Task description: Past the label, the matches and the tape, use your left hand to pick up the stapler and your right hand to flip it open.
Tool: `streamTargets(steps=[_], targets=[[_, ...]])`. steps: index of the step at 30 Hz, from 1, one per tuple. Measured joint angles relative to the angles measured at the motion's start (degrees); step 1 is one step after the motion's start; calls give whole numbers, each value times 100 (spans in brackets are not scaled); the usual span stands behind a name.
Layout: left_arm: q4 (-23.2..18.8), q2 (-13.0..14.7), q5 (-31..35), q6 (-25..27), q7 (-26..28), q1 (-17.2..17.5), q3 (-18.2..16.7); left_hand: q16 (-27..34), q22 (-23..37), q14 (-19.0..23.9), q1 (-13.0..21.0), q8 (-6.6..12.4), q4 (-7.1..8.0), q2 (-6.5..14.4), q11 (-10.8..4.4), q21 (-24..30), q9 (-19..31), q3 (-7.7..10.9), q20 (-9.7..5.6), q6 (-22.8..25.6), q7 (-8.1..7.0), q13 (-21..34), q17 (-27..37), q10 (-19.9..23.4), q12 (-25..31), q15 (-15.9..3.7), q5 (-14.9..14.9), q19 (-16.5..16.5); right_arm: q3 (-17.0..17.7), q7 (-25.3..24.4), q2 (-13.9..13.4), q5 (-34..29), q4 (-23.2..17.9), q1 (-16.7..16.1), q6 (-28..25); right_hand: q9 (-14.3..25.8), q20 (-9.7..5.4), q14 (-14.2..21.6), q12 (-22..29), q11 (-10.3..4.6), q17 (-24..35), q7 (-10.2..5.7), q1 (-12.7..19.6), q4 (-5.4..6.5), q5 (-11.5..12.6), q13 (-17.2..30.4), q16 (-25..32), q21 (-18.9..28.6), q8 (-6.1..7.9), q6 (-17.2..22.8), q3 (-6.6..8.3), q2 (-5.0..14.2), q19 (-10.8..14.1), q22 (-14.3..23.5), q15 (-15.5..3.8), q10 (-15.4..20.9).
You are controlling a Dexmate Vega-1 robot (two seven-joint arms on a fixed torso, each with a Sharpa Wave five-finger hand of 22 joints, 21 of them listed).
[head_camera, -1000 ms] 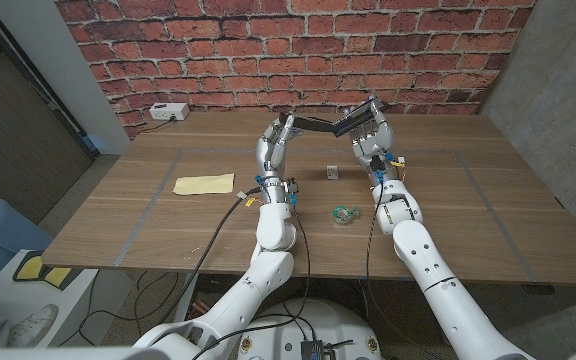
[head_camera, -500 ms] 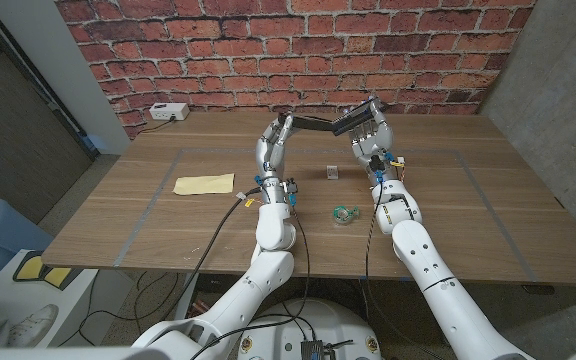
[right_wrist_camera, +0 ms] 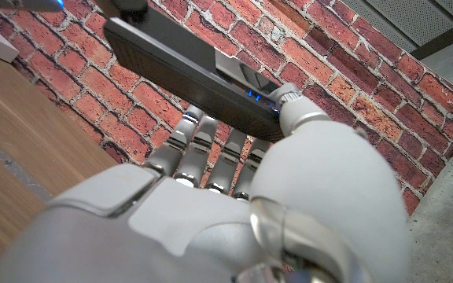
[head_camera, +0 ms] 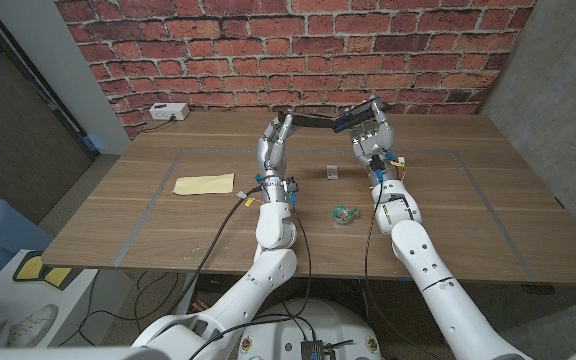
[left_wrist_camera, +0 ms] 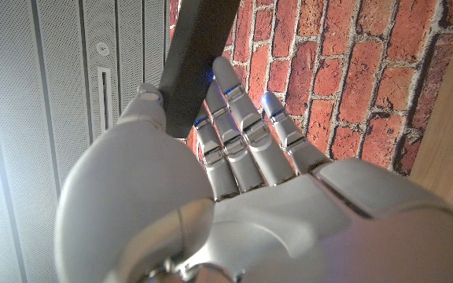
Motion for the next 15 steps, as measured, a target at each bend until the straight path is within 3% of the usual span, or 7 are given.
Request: streamTargets(steps=[13,15], targets=[[37,-70,-285,-109,-303,-29,-49,1,1,-35,-13,-26,0,13,0,-20,5,1,0,0,0,0,-143,0,-26,33,-1,0,15,-26,71,97,14,-11,-11,-27,0,0,-45,0,-3,0,0,-12,8,-55,-22,43,-5,0,-12,0,0,-1,0,0],[38,-75,-304,-118,-321,-30,-62,2,1,-44,-13,-16,-100,13,0,-20,5,100,0,0,0,0,-144,0,-25,42,-2,0,15,-35,77,112,13,-10,-29,-27,0,-1,-52,0,-14,0,0,-12,8,-72,-22,49,-7,-1,-12,0,0,-1,0,0]])
